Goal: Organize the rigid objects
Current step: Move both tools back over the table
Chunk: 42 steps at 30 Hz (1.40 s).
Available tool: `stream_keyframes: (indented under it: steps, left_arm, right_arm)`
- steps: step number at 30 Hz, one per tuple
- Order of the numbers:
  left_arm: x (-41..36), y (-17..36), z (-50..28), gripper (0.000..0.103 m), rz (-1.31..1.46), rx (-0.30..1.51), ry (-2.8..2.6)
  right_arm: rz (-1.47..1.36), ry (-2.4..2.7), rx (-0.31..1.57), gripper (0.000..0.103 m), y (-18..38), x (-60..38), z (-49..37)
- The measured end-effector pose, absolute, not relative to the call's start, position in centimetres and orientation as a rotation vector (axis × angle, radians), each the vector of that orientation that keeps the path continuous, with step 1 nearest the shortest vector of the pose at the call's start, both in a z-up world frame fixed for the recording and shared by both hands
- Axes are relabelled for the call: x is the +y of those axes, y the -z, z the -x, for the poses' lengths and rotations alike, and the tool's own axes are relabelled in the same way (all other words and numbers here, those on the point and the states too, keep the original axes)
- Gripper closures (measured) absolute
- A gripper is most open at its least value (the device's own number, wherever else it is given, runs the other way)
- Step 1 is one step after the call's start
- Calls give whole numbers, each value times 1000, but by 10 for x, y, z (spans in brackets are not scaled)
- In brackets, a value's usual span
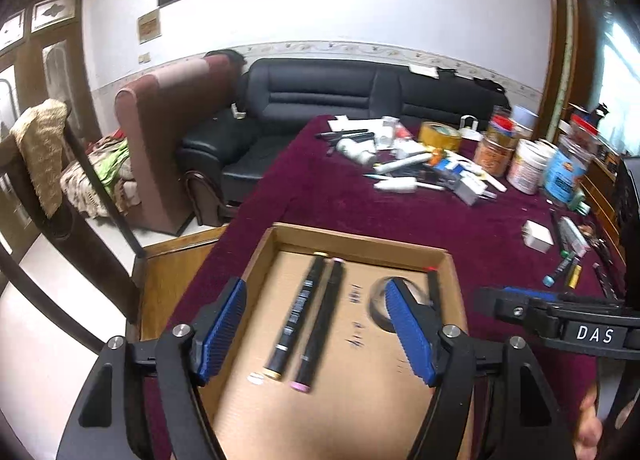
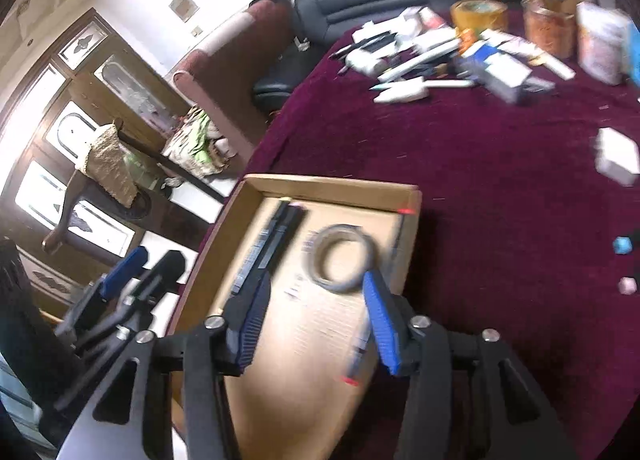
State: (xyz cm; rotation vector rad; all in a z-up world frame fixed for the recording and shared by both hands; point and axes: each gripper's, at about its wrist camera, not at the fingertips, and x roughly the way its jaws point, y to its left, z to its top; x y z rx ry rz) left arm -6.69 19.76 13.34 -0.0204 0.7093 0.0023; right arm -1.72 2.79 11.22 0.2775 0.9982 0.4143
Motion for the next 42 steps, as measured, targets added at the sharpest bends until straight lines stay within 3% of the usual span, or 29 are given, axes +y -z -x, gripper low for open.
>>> stream_keyframes:
  steps: [8,19,33,39,42]
  left_arm:
    - [138,-140,93,13,-1,715,100]
    - [42,-119,126,12,-89,730,291]
    - [40,-110,118,12,-37,808,317]
    - [35,-103,110,12,-5,858,359]
    - [23,-101,105,12,-3,893,409]
  right_arm:
    - [-242,-225,935,45,-118,-93,71]
    - [-349,141,887,45,-132,-298,141]
    - [-370,148,1088,45,-72,-294,102]
    - [-468,-216,1071,45,-88,-255,103]
    - [-414,-163,984,45,-112,-260,111]
